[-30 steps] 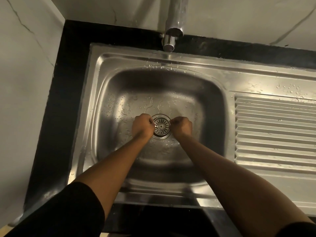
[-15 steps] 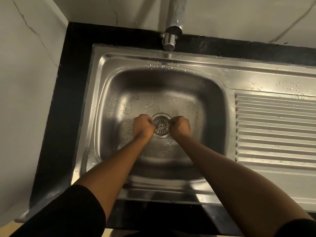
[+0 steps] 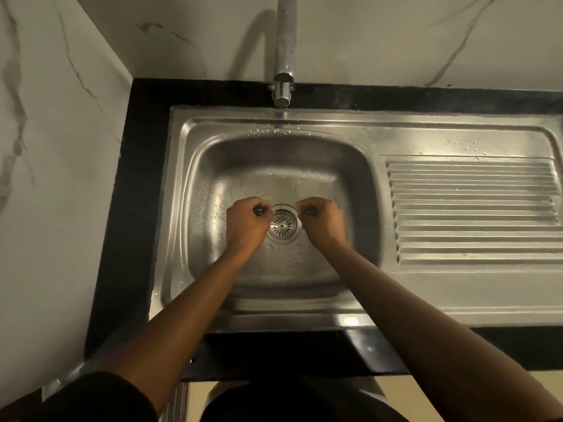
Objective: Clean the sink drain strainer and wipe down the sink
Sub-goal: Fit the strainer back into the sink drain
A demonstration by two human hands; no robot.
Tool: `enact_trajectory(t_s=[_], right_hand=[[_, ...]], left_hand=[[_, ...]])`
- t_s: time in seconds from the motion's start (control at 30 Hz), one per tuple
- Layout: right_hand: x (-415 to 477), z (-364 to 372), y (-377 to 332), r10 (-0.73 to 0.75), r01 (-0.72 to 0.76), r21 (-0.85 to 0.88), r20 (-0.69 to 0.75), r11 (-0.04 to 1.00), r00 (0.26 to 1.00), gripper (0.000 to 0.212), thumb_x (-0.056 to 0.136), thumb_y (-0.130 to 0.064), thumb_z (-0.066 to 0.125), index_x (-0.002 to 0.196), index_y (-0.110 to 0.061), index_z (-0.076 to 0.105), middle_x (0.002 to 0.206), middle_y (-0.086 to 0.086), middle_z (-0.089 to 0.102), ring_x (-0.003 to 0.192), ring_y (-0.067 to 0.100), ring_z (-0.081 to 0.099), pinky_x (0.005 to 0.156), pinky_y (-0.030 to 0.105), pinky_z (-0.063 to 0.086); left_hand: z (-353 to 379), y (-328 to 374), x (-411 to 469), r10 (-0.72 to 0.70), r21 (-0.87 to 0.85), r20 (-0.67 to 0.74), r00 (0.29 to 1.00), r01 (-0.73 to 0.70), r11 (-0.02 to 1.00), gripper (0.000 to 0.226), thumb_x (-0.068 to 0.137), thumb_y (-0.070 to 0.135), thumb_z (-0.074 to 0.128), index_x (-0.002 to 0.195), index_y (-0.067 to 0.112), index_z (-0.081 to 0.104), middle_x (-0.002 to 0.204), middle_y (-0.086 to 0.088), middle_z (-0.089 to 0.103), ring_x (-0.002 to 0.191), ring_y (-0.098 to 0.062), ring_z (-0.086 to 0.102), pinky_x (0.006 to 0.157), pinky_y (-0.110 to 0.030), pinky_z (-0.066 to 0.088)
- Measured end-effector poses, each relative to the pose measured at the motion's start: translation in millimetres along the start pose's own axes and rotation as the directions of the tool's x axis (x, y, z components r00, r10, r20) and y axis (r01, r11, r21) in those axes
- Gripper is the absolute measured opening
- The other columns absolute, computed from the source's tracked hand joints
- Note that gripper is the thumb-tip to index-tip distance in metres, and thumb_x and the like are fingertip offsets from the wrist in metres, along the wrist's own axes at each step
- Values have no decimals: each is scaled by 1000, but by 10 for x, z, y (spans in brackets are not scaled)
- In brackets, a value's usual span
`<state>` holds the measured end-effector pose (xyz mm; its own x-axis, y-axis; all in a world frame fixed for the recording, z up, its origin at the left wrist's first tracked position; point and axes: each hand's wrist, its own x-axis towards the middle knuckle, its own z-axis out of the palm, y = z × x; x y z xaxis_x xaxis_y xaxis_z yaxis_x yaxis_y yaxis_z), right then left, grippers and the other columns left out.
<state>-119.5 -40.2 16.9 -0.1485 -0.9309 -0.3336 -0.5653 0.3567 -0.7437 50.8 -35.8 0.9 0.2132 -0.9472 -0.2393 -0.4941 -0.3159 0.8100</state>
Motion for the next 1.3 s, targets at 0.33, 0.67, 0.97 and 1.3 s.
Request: enact_trajectory(t_s=[0.33, 0.67, 0.97, 1.3], right_hand=[[-539, -537, -171, -94, 124, 283, -116, 951, 989, 17, 88, -14, 73, 101, -23, 81, 88, -6, 81, 82, 10, 78, 82, 39, 64], [-792, -796, 159, 13, -23, 249, 41, 968, 999, 35, 95, -19, 72, 130, -20, 72, 128, -5, 73, 115, 12, 71, 98, 32, 57], [-1254, -1815, 371, 8, 76, 660, -124, 747, 992, 14, 95, -6, 70, 107, -8, 77, 97, 14, 78, 89, 23, 74, 82, 36, 62], [-1899, -3423, 1173, -10, 166, 673, -229, 720, 973, 15, 99, -7, 68, 111, -7, 76, 105, 13, 78, 102, 29, 76, 88, 35, 63]], left_hand=[[-259, 593, -399, -6, -434, 171, 985, 81, 897, 7, 89, 19, 80, 94, 23, 83, 91, 2, 83, 90, -16, 80, 84, -31, 64], [-19, 791, -679, 14, -209, 306, 952, 53, 977, 42, 93, 35, 75, 134, 32, 66, 132, 13, 66, 119, -6, 61, 104, -36, 52], [564, 1545, -1302, 180, -370, 299, 937, -61, 927, 12, 97, 23, 71, 103, 28, 80, 102, 12, 81, 100, -1, 74, 93, -31, 59], [1709, 2567, -2333, 313, -390, 344, 885, -169, 905, 12, 99, 30, 69, 104, 32, 79, 101, 10, 81, 99, -6, 76, 93, -36, 60]])
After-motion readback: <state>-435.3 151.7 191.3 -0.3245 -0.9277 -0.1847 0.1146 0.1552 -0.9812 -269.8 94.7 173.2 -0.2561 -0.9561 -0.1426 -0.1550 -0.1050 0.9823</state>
